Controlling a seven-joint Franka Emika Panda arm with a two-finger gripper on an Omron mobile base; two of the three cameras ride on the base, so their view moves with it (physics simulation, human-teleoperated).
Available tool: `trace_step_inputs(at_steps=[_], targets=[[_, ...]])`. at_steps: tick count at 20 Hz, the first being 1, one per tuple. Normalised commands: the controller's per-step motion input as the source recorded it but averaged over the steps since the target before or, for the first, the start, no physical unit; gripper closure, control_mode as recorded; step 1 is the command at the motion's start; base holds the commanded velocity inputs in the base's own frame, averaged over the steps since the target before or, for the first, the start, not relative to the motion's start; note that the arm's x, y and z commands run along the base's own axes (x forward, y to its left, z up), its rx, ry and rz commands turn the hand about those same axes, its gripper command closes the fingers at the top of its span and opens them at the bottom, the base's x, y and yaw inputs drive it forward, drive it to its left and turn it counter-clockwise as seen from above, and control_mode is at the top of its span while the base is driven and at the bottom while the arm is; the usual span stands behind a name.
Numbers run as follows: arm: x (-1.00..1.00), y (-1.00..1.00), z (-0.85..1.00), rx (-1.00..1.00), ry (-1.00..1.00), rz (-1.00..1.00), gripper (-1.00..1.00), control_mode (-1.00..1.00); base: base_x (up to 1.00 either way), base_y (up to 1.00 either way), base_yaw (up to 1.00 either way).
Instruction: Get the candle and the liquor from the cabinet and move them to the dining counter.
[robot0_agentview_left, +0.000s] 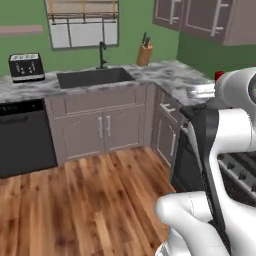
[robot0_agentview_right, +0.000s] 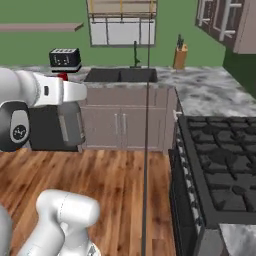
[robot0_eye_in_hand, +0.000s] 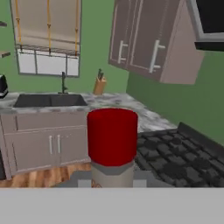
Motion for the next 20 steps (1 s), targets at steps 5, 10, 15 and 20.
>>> trace_step_inputs(at_steps=[5, 10, 15, 20], targets=[[0.0, 0.0, 0.0, 0.0, 0.0, 0.0, 1.0, 1.0, 0.02, 0.0, 1.0], [0.0, 0.0, 0.0, 0.0, 0.0, 0.0, 1.0, 1.0, 0.34, 0.0, 0.92], [0.0, 0.0, 0.0, 0.0, 0.0, 0.0, 1.0, 1.0, 0.64, 0.0, 0.83], [0.0, 0.0, 0.0, 0.0, 0.0, 0.0, 1.0, 1.0, 0.79, 0.0, 0.79]])
